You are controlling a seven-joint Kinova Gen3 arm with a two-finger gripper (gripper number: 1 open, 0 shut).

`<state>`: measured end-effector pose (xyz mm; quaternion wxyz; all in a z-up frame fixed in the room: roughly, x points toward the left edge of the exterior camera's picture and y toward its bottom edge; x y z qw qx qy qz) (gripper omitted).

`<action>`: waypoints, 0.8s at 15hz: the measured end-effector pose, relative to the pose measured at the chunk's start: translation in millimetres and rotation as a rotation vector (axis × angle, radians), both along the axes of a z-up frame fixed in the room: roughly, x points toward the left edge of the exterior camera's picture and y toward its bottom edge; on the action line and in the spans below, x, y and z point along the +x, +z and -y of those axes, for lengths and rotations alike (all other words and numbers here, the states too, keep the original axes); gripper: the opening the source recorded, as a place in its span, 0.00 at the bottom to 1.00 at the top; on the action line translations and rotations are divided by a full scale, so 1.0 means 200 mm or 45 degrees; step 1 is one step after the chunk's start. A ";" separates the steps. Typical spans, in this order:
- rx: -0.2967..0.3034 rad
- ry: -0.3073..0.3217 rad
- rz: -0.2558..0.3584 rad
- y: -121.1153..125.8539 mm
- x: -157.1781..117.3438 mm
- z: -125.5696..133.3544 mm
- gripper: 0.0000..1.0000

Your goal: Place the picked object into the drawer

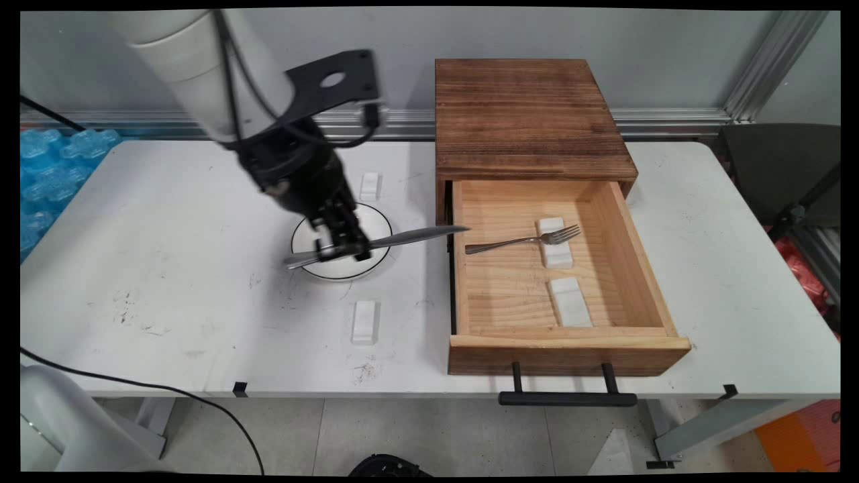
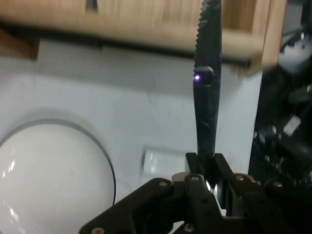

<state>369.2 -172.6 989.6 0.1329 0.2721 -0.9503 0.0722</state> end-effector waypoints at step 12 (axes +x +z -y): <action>-0.034 -0.024 -0.025 -0.05 -0.51 0.26 0.00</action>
